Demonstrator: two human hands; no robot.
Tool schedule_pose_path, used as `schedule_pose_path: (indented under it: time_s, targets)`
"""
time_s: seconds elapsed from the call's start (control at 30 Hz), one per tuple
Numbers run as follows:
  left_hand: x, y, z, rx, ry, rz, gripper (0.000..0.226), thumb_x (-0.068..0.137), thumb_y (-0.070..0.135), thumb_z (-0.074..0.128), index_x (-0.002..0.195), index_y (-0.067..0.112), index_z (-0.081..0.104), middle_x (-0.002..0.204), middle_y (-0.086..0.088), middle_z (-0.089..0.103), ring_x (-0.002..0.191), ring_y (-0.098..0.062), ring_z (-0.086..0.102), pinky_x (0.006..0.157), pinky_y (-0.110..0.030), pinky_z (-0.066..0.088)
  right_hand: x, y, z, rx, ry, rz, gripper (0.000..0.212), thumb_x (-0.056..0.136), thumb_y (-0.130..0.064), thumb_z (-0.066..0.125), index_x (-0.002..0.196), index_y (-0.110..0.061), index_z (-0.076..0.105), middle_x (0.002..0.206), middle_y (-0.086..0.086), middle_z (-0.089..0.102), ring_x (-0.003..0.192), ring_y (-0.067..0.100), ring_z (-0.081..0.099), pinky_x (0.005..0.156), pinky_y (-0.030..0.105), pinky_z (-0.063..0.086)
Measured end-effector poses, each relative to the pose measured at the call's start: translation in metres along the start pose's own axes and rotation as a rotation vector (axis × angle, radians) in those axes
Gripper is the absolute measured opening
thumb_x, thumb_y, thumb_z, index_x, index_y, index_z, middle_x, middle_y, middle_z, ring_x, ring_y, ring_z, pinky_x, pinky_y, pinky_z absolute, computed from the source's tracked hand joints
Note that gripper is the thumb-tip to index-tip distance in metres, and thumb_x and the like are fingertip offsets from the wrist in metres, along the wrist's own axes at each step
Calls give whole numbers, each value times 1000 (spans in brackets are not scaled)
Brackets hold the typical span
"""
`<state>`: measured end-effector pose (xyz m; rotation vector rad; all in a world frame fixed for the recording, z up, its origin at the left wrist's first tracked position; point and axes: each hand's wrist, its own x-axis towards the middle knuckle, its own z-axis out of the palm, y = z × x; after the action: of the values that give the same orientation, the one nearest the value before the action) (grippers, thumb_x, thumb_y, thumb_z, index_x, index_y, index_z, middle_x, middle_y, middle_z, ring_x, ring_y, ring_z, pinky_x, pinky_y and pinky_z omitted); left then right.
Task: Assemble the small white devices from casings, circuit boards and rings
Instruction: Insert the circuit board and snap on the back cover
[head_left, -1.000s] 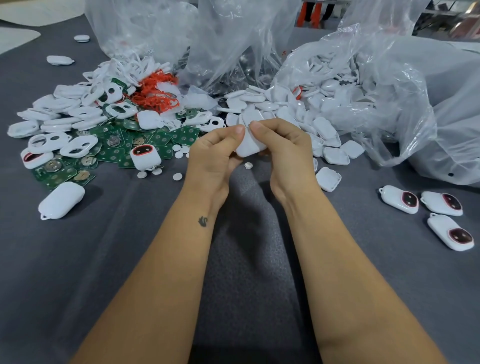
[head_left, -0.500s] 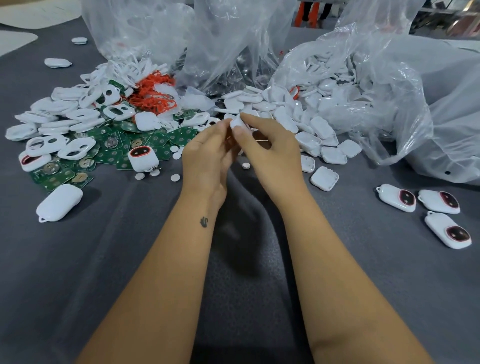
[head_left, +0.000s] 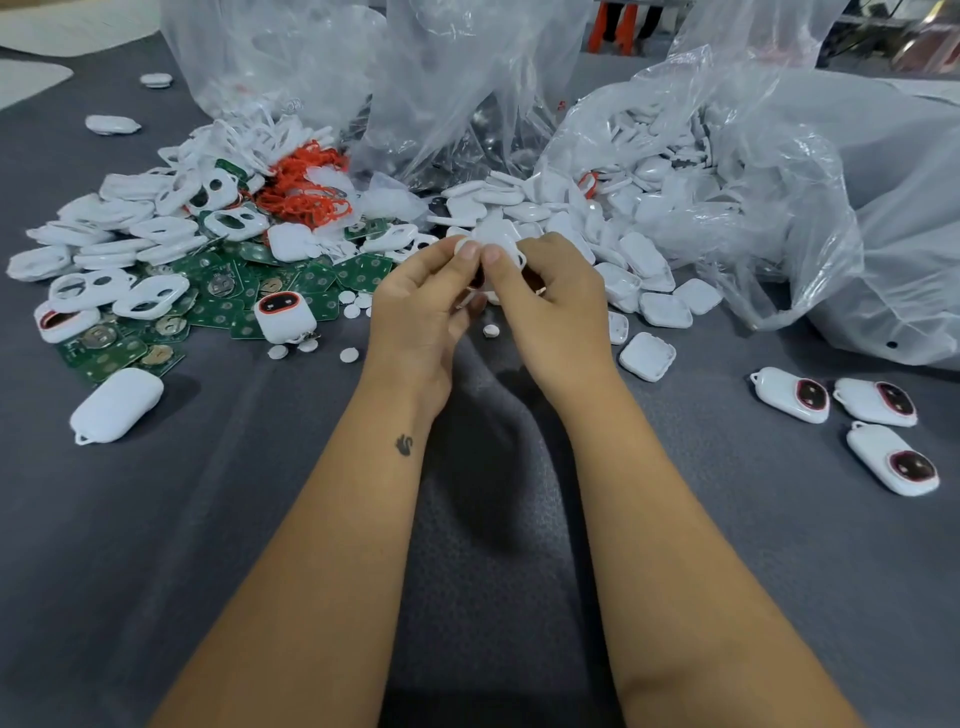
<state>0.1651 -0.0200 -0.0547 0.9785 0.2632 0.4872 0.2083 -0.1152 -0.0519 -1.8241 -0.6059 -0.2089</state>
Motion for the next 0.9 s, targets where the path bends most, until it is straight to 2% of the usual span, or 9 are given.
schedule_pose_path:
  time_s: [0.13, 0.27, 0.47, 0.53, 0.6, 0.7, 0.77, 0.83, 0.9]
  targets:
    - [4, 0, -2, -191, -13, 2, 13, 96, 3, 54, 97, 9, 65, 83, -3, 72, 82, -14, 69, 90, -29, 55, 2, -1, -4, 88, -31, 8, 11, 91, -23, 61, 87, -16, 69, 83, 2, 64, 74, 3, 52, 69, 20, 41]
    - [5, 2, -1, -289, -79, 52, 21, 97, -5, 44, 100, 5, 63, 86, -3, 73, 88, -12, 68, 95, -27, 52, 3, -3, -8, 112, -56, -78, 30, 86, -7, 66, 107, -27, 71, 98, -3, 69, 94, 4, 60, 83, 14, 44]
    - [3, 2, 0, -212, -65, 84, 32, 93, -15, 42, 105, 8, 60, 93, -4, 63, 90, -11, 59, 84, -22, 49, 3, 1, -5, -61, -61, -107, 21, 85, -20, 69, 106, -21, 73, 91, -7, 66, 88, 1, 57, 79, 16, 44]
    - [3, 2, -1, -199, -55, 71, 29, 93, -13, 44, 101, 9, 62, 88, -1, 67, 87, -10, 60, 85, -22, 48, 3, 1, -5, -118, -98, -132, 10, 89, -27, 65, 94, -27, 73, 77, -7, 57, 76, -2, 50, 68, 9, 35]
    - [3, 2, -1, -170, -40, 61, 26, 94, -8, 46, 99, 10, 64, 82, 3, 70, 82, -9, 62, 81, -22, 49, 0, -2, -4, -128, -139, -114, 26, 93, -32, 57, 67, -35, 57, 63, -10, 45, 65, 1, 44, 60, 15, 31]
    - [2, 1, 1, -87, -9, 65, 24, 95, -4, 50, 96, 13, 66, 78, 5, 72, 73, -6, 64, 71, -18, 50, -3, -6, 2, -1, -169, 6, 43, 97, -33, 49, 56, -26, 41, 53, -12, 41, 56, 5, 38, 55, 23, 28]
    - [1, 0, 3, -73, -4, 53, 21, 94, -2, 53, 94, 14, 66, 74, 4, 72, 68, -6, 65, 64, -18, 51, -3, -9, 7, 105, -176, 120, 44, 100, -32, 48, 60, -13, 47, 55, -11, 43, 57, 8, 39, 57, 28, 32]
    - [0, 0, 3, -76, -10, 41, 19, 94, -1, 54, 95, 14, 67, 72, 3, 71, 66, -8, 65, 59, -20, 52, -2, -12, 10, 213, -190, 237, 47, 100, -33, 48, 68, 1, 53, 62, 5, 48, 56, 13, 42, 55, 28, 34]
    - [-1, 1, 2, -40, -31, 23, 20, 97, 4, 50, 99, 16, 66, 69, 3, 68, 57, -13, 62, 44, -25, 48, -2, -15, 10, 375, -202, 357, 43, 99, -32, 48, 70, -1, 58, 62, 16, 52, 45, 18, 43, 46, 23, 34]
